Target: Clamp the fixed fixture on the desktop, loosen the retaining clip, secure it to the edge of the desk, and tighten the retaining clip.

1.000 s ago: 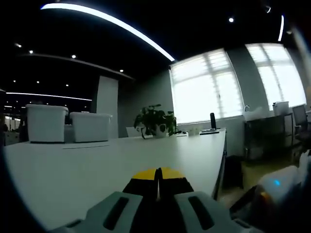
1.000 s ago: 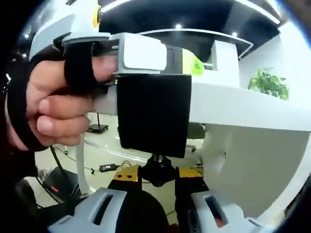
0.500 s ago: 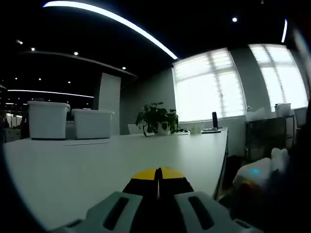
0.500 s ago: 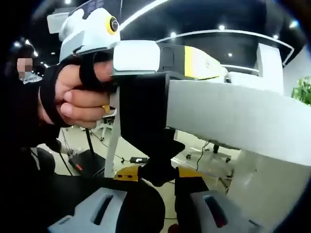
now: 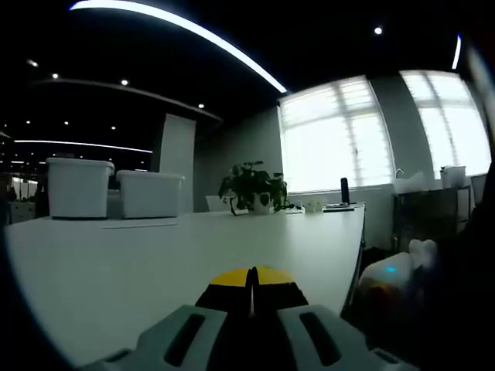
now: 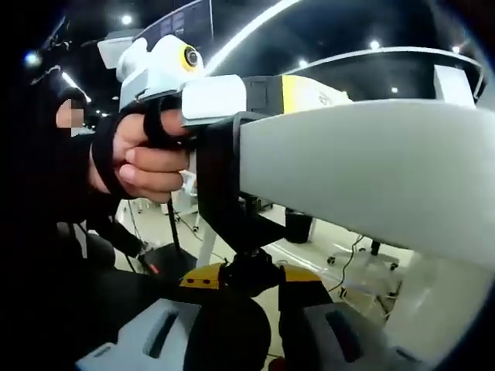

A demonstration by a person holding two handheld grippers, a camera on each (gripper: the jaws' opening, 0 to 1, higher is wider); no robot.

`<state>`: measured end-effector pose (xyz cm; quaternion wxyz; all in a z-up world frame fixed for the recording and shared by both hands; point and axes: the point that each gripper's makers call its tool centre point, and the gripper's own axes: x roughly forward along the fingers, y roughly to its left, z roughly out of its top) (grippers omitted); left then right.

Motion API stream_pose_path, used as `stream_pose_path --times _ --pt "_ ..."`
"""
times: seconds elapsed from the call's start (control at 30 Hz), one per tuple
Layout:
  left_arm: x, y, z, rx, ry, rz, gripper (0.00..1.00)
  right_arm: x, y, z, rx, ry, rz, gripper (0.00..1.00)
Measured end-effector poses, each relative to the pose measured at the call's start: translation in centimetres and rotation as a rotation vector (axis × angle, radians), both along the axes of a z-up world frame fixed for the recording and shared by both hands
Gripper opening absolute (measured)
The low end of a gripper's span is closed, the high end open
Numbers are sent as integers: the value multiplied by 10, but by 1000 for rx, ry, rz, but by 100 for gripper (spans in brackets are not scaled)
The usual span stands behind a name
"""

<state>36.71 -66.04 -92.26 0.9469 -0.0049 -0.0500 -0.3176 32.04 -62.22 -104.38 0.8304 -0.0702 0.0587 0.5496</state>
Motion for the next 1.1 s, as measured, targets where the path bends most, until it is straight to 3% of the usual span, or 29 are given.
stream_pose_path --times 0.27,0.43,0.47,0.53,0.7,0.8,0.9,0.97,1.1 --pt "-1 -1 0 1 -3 2 1 0 0 0 -42 -19 1 25" --pt "-1 -1 0 1 -5 1 1 0 -4 1 -100 -49 -56 25" --pt "-1 -1 0 1 -5 2 1 1 -6 0 -106 -46 -82 26" --pt "1 0 0 1 -5 1 1 4 -11 -4 -103 23 -152 27" --pt "0 -1 1 2 -16 -4 1 6 -18 -5 -84 23 -302 30" --pt "-1 -2 2 4 -27 -7 1 7 -29 -9 -67 53 -442 42" --pt "-1 -2 2 5 -35 -9 1 3 -34 1 -12 14 -551 46" --pt "-1 -2 2 6 -38 -12 1 -1 -30 3 -25 -25 -609 53" --pt "-1 -2 1 6 -41 -13 1 0 -22 5 -25 -56 -734 55"
